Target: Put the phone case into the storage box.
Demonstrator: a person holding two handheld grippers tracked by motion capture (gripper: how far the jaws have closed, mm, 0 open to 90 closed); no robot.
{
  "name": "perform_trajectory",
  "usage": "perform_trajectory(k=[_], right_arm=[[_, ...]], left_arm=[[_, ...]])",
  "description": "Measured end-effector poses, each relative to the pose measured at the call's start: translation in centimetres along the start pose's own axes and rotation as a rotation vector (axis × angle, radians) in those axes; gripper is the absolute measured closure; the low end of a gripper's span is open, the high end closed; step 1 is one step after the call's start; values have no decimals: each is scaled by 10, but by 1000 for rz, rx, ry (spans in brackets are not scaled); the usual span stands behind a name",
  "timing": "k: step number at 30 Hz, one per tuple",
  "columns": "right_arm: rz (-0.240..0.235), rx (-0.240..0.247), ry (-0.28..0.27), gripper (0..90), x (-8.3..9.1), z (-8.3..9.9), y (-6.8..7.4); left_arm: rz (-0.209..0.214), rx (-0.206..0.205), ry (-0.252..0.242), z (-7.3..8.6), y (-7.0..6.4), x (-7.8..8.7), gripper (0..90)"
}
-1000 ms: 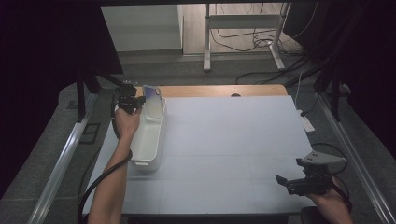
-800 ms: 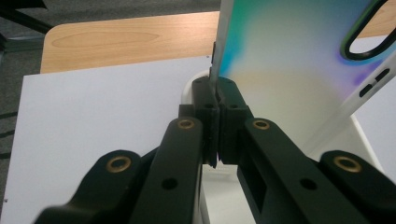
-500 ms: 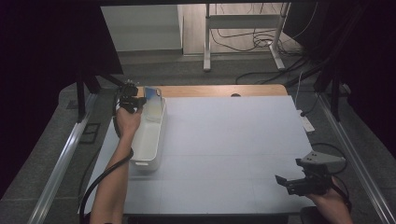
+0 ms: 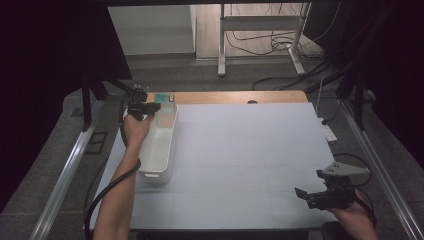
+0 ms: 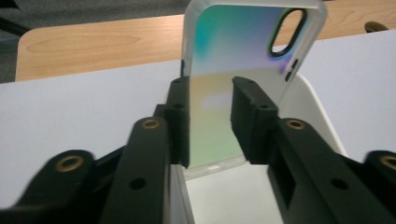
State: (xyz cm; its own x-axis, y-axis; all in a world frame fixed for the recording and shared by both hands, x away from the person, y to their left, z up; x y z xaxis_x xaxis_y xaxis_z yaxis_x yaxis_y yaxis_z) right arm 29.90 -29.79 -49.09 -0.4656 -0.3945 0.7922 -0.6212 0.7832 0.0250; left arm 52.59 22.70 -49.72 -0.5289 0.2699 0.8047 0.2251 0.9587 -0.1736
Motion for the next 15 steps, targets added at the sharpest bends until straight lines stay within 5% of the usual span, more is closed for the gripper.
perform_trajectory(k=[15], right_arm=[[0, -3, 2, 0, 0, 0, 0]], left_arm=[[32, -73, -8, 7, -9, 12, 399]])
Point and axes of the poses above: each handheld gripper's, and its own axes: x roughly backward along the jaws, z roughly out of its underside, y roughly to its left, the point moved 7 cm from there along -x, roughly forward along the jaws, and after that the axes turned 10 degrees about y, right-handed, at the moved point
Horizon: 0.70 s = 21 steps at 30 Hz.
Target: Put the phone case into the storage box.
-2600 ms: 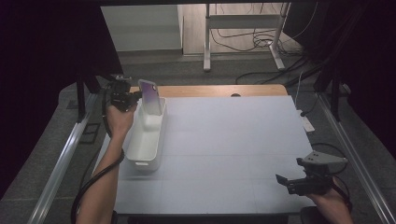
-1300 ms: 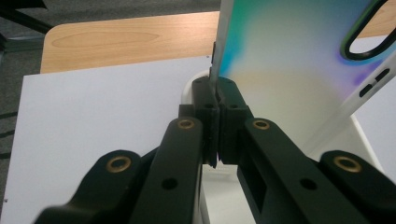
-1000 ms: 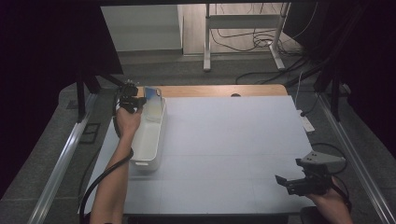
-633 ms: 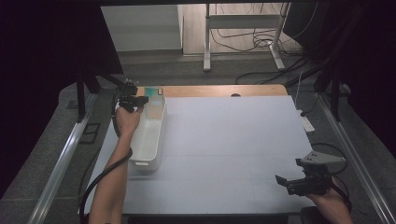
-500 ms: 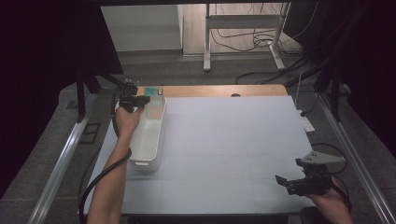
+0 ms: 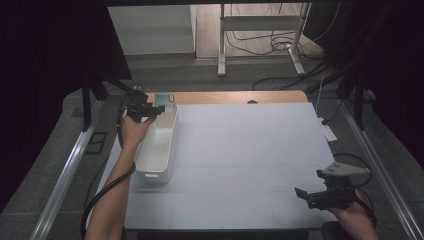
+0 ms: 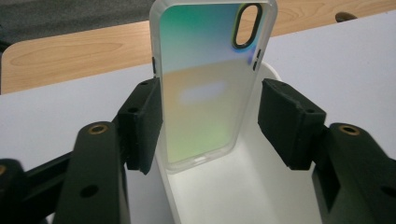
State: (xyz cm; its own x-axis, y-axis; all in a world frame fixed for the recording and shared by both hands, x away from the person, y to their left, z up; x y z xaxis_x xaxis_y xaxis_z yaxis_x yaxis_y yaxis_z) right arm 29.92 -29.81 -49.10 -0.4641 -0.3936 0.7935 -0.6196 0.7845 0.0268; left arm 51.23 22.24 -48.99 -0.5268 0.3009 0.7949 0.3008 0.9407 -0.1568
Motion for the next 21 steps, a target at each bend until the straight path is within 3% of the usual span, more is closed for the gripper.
perform_trajectory(k=[11, 13, 21], right_arm=[[2, 1, 3, 0, 0, 0, 0], [3, 1, 3, 0, 0, 0, 0], [1, 3, 5, 0, -1, 0, 0]], left_arm=[[37, -15, -4, 6, -6, 7, 322], [65, -14, 4, 8, -10, 9, 309], [107, -46, 11, 13, -23, 15, 274]])
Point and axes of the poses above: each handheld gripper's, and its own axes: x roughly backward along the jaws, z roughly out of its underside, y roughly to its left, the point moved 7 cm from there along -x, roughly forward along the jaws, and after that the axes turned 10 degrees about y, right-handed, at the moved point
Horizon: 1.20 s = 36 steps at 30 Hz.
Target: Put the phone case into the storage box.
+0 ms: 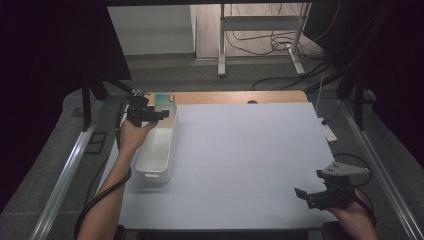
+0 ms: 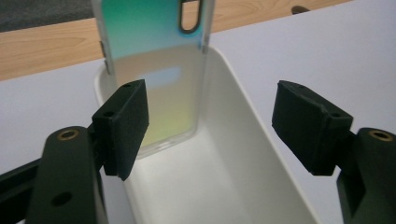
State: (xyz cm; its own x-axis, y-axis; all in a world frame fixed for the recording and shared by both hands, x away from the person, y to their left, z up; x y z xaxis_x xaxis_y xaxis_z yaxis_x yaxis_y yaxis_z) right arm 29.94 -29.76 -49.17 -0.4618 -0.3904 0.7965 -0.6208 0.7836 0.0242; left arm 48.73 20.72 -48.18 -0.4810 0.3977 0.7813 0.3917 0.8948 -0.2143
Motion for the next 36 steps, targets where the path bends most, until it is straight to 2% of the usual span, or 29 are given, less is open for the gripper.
perform_trajectory(k=[3, 9, 15, 19, 32, 36], right_arm=[[-1, -1, 2, 0, 0, 0, 0], [-2, -1, 6, 0, -1, 0, 0], [-3, -3, 6, 0, -1, 0, 0], [-2, -7, 11, 0, -1, 0, -1], [-5, -12, 16, 0, -1, 0, -1], [-3, -9, 19, 0, -2, 1, -1]], left_arm=[[14, -8, 2, 1, -4, 1, 256], [26, -49, 3, 7, -17, 6, 165], [48, -62, -4, 12, -27, 9, 80], [59, -94, 3, 17, -36, 11, 43], [113, -145, 10, 33, -60, 19, 16], [134, -155, -1, 40, -68, 23, 12]])
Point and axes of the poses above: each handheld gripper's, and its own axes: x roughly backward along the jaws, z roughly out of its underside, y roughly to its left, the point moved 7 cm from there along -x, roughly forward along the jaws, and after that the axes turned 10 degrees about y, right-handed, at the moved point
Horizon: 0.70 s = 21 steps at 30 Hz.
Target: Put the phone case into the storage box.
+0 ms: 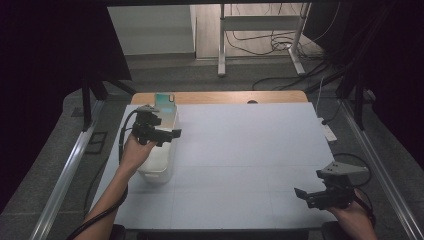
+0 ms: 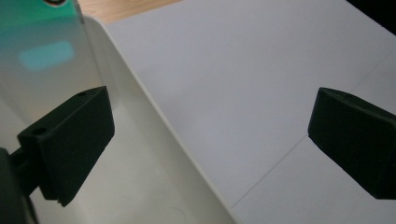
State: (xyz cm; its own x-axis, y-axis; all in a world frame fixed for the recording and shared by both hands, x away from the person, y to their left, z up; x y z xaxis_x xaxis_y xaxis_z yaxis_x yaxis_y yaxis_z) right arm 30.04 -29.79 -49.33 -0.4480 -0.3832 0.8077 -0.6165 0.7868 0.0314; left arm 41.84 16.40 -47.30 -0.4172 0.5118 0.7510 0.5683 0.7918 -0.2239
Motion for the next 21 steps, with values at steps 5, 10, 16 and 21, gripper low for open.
perform_trajectory(k=[5, 10, 16, 21], right_arm=[[2, 1, 1, 0, 0, 0, 0], [1, 2, 2, 0, 0, 0, 0], [0, 3, 2, 0, 0, 0, 1], [-1, 6, 3, 0, 0, 0, 1]], left_arm=[[-1, -28, 0, 7, -10, 2, 8], [-7, -58, 0, 12, -19, 5, 6], [-4, -89, -3, 20, -33, 10, 6], [-6, -101, -7, 27, -39, 13, 5]])
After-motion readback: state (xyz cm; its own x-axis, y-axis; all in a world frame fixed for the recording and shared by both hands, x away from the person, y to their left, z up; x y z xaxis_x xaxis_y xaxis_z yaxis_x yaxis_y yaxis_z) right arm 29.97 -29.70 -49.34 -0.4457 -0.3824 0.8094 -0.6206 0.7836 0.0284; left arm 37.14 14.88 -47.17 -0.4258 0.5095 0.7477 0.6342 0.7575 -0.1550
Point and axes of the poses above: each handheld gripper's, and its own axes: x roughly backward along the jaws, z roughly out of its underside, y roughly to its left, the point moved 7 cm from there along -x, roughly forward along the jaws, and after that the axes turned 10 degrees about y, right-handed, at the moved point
